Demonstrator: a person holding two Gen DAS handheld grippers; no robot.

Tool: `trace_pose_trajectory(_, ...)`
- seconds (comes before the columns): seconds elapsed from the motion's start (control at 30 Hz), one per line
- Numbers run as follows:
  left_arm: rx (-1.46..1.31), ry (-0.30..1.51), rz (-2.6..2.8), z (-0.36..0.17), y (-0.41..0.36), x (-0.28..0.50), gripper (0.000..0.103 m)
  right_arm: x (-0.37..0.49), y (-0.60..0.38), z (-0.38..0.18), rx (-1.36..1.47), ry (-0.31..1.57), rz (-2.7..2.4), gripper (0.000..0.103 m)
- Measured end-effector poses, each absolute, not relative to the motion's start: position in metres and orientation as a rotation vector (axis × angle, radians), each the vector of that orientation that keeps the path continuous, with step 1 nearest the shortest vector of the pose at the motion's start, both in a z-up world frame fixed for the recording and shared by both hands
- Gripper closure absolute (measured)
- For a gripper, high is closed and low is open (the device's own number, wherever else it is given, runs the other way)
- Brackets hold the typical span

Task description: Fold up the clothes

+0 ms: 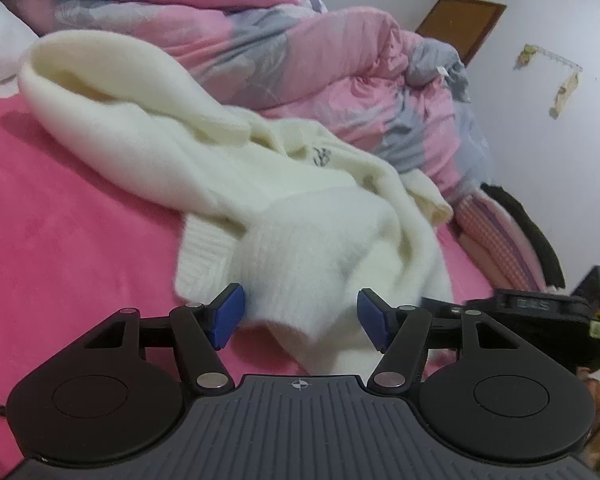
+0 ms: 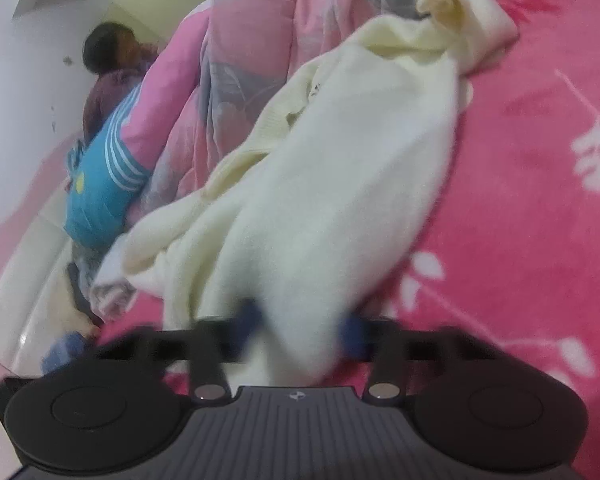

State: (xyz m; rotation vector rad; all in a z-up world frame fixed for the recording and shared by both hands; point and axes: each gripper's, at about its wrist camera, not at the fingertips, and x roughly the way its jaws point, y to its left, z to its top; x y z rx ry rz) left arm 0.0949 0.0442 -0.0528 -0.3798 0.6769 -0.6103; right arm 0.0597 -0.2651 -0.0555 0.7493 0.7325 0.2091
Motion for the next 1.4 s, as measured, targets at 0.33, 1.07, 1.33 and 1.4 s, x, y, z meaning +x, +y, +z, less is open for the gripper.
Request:
trace_pose_trajectory(0.33, -0.447, 0.702, -0.747, -0.028, 0.063, 0.052, 0.043, -0.022, -0.354, -0.004, 0.766, 0.499, 0.177, 0.089)
trace_pose_trajectory(1.07, -0.629, 0.812, -0.522, -0.039, 0.081, 0.168, 0.018, -0.052, -0.352, 0.017, 0.328, 0.433, 0.053, 0.048)
trace_pose_trajectory(1.33, -0.624, 0.840, -0.351, -0.053, 0.070, 0.207, 0.053, 0.000, -0.150, -0.006, -0.234, 0.432, 0.535, 0.037)
trace_pose_trajectory(1.4, -0.587, 0.836, -0.343, -0.052, 0.066, 0.213, 0.065, 0.025, -0.121, -0.029, -0.338, 0.474, 0.533, 0.038)
